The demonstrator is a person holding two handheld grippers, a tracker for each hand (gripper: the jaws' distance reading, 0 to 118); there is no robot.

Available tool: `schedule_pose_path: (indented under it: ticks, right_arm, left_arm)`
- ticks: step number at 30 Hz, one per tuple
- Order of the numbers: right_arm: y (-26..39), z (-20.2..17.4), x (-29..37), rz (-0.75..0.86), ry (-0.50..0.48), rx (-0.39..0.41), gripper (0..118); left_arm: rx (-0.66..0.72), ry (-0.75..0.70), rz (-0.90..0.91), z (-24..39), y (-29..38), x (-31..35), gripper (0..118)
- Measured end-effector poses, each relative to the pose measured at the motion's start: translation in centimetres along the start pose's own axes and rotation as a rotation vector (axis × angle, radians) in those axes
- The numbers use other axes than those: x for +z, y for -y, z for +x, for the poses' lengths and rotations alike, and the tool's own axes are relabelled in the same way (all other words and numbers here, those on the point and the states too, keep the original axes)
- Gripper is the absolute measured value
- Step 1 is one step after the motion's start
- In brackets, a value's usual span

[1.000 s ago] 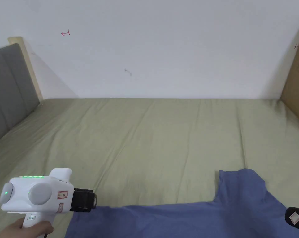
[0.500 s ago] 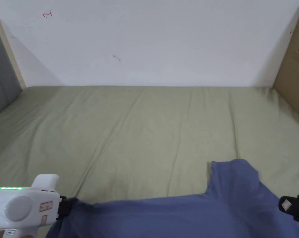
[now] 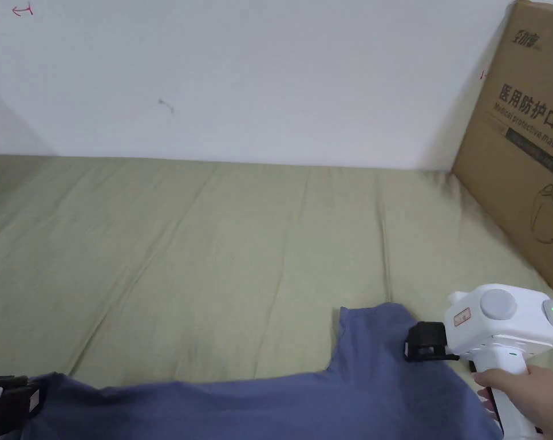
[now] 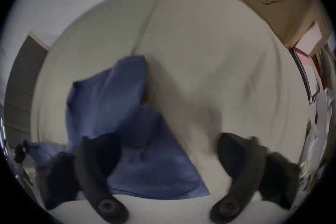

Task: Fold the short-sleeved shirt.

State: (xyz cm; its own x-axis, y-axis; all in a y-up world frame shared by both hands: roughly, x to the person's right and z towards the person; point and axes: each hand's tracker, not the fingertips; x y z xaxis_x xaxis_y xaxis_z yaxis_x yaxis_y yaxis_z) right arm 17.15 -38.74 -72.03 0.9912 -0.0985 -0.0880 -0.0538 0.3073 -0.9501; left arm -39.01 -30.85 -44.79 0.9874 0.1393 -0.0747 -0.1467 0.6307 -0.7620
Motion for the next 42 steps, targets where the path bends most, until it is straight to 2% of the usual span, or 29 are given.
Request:
schedule_pose_path:
  ticks: [1,2,3,4,5,6,7,11,15,18,21,26,29,30,32,36,39,40,41,42]
  right_arm:
    - [0.1,-0.2,-0.1,-0.010,0.016,0.023,96]
    - [0.5,-0.8,0.3,0.015,0.108,0.064,80]
    - [0.6,-0.6,0.4,0.047,0.082,0.080,73]
    - [1.0,-0.7,1.1,0.073,0.017,0.092,61]
    - [1.2,-0.7,1.5,0.067,-0.042,0.106,36]
    - [1.4,-0.8,1.7,0.055,-0.083,0.114,3]
    - [2.4,-1.3,2.7,0.057,-0.144,0.100,3]
    - [4.0,-1.4,5.9,0.251,-0.097,0.067,3]
    - [4.2,0.2,9.3,0.365,-0.178,-0.021,3]
    - [4.3,1.3,11.6,0.426,-0.247,-0.082,3]
    - [5.7,1.1,14.8,0.515,-0.254,-0.087,3]
    - [11.0,2.7,17.9,0.519,-0.318,-0.126,3]
    - [16.0,4.8,18.0,0.498,-0.457,-0.124,3]
    - [17.5,5.3,17.8,0.460,-0.466,-0.128,3]
    - [20.9,6.3,17.1,0.348,-0.384,-0.115,3]
    - [26.2,7.0,15.4,0.160,-0.272,0.002,3]
    - [27.3,6.9,13.3,0.045,-0.208,-0.019,3]
    - [27.4,6.5,12.8,0.039,-0.199,-0.016,3]
    - [27.4,6.0,12.6,0.049,-0.186,-0.012,4]
    - [27.4,5.5,12.7,0.058,-0.176,-0.004,12]
  left_arm:
    - [-0.004,-0.006,-0.007,0.0,0.0,-0.1,3]
    - [-0.008,-0.011,-0.017,-0.2,0.1,-0.6,3]
    - [-0.009,-0.013,-0.022,-0.3,0.2,-0.7,3]
    - [-0.009,-0.015,-0.026,-0.4,0.2,-0.9,3]
    - [-0.006,-0.017,-0.032,-0.6,0.3,-1.1,3]
    - [-0.001,-0.019,-0.036,-0.7,0.4,-1.5,3]
    - [0.014,-0.022,-0.044,-0.9,0.5,-1.7,3]
    - [0.127,0.002,0.006,-2.0,1.1,-1.6,3]
    - [0.227,0.015,0.082,-2.8,0.4,-0.5,3]
    - [0.241,0.023,0.184,-2.7,-0.7,1.2,3]
    - [0.243,0.056,0.259,-2.4,-1.1,3.7,3]
    - [0.181,0.087,0.151,-1.9,0.4,5.5,3]
    - [0.104,0.075,0.040,-1.8,2.9,6.5,3]
    - [0.093,0.069,-0.004,-2.1,4.1,6.3,3]
    - [0.104,0.084,-0.083,-2.4,7.1,6.8,3]
    - [0.160,0.130,-0.230,-3.2,11.5,6.6,3]
    - [0.113,0.086,-0.262,-2.4,12.9,6.0,5]
    - [0.094,0.070,-0.256,-1.9,12.9,6.1,9]
    - [0.066,0.039,-0.239,-1.5,12.8,6.3,20]
    - [0.052,0.018,-0.223,-1.0,12.9,6.4,42]
